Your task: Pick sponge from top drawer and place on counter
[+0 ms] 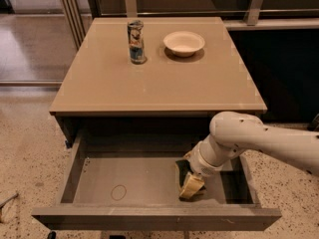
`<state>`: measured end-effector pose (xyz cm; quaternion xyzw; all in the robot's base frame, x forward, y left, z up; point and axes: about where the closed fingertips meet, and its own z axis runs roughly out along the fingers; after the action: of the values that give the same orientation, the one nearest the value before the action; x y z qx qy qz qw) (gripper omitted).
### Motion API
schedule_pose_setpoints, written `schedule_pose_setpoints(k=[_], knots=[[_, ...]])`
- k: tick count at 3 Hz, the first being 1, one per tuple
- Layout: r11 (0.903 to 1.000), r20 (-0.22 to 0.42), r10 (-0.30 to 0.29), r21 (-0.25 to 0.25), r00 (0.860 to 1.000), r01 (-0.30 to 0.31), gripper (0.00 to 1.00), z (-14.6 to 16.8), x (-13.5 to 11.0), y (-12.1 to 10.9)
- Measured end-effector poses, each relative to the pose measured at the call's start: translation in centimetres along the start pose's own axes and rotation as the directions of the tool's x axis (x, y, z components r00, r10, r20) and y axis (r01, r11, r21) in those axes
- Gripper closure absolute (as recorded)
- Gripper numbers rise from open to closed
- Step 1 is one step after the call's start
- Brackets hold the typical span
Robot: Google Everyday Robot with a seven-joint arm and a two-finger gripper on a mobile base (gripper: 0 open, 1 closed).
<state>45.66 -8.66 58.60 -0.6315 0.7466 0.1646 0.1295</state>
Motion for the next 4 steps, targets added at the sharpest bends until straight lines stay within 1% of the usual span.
schedule_pose_setpoints(k=[1,2,3,4], knots=[[1.0000,0.000,0.000,0.000,1.000,0.000,0.85,0.0,0.0,0.0],[0.9996,0.025,-0.016,0.024,1.000,0.016,1.00,-2.7,-1.8,0.3],[0.9964,0.036,-0.044,0.074,0.998,0.041,1.00,-6.2,-4.0,0.3],[0.9888,0.036,-0.052,0.142,0.998,0.047,1.00,-11.6,-6.9,1.0]])
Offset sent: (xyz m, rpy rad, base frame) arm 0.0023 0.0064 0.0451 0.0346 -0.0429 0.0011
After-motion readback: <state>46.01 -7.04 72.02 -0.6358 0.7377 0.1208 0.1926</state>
